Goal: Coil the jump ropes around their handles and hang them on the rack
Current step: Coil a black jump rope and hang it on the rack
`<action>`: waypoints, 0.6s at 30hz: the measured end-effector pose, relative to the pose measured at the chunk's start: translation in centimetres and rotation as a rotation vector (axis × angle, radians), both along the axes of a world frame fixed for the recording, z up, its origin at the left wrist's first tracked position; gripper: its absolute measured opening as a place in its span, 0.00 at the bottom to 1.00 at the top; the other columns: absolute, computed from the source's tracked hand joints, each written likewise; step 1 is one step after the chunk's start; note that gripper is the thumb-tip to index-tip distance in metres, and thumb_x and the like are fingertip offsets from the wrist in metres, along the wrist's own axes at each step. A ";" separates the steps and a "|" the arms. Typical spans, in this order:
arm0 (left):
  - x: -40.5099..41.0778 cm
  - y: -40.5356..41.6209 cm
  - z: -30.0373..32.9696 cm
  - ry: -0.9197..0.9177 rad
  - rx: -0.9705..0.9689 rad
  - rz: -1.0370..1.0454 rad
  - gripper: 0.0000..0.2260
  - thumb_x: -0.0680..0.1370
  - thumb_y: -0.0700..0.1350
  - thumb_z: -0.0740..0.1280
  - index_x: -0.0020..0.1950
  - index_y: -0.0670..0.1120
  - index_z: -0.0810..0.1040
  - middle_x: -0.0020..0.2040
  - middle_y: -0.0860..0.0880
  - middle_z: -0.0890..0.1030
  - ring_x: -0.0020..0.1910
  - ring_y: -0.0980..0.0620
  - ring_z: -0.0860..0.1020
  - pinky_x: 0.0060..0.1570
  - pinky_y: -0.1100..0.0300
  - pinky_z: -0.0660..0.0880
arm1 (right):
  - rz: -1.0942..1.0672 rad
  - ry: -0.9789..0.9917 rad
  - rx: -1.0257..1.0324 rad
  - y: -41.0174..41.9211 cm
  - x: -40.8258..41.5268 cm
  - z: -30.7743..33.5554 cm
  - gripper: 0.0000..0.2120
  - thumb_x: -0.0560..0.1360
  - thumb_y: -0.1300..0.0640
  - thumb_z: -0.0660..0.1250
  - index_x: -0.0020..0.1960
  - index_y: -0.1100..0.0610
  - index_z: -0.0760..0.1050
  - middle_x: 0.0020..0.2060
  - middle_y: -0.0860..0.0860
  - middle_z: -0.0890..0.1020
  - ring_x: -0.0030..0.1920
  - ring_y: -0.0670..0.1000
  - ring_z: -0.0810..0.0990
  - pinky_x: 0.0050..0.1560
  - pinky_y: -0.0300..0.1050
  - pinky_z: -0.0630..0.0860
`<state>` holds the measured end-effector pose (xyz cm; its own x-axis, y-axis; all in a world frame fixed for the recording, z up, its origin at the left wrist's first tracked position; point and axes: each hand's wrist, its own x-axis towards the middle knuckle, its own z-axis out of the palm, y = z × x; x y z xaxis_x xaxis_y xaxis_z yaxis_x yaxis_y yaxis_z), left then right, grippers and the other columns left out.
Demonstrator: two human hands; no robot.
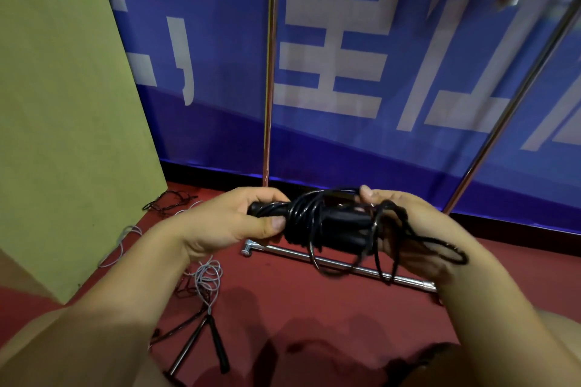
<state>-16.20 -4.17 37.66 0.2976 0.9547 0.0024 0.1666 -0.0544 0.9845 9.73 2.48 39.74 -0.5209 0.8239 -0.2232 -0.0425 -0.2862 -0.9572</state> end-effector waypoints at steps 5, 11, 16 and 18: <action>-0.9 0.1 0.1 0.095 -0.028 -0.073 0.05 0.73 0.49 0.73 0.47 0.52 0.83 0.40 0.48 0.78 0.40 0.55 0.74 0.42 0.63 0.71 | 0.034 0.111 -0.180 0.3 1.3 0.7 0.09 0.71 0.56 0.66 0.46 0.61 0.80 0.32 0.52 0.79 0.27 0.47 0.78 0.28 0.41 0.77; -1.7 0.0 0.5 0.116 -0.050 -0.125 0.09 0.73 0.52 0.74 0.48 0.49 0.81 0.36 0.55 0.78 0.36 0.61 0.74 0.38 0.68 0.71 | 0.077 -0.007 -0.010 0.1 1.7 1.0 0.11 0.73 0.57 0.65 0.49 0.63 0.78 0.27 0.50 0.70 0.21 0.42 0.61 0.22 0.35 0.61; -1.2 -0.4 0.4 0.224 -0.145 -0.262 0.04 0.75 0.43 0.70 0.49 0.46 0.80 0.38 0.55 0.79 0.37 0.59 0.75 0.41 0.66 0.71 | 0.062 -0.326 0.445 0.2 1.4 0.4 0.08 0.76 0.55 0.68 0.49 0.58 0.82 0.32 0.51 0.80 0.30 0.47 0.70 0.31 0.37 0.69; -1.2 -0.5 0.6 0.227 -0.158 -0.269 0.04 0.75 0.43 0.70 0.49 0.47 0.80 0.38 0.55 0.78 0.37 0.60 0.74 0.40 0.67 0.71 | 0.040 -0.456 0.654 0.7 1.5 0.7 0.05 0.76 0.55 0.70 0.48 0.54 0.84 0.36 0.53 0.85 0.35 0.45 0.79 0.37 0.37 0.76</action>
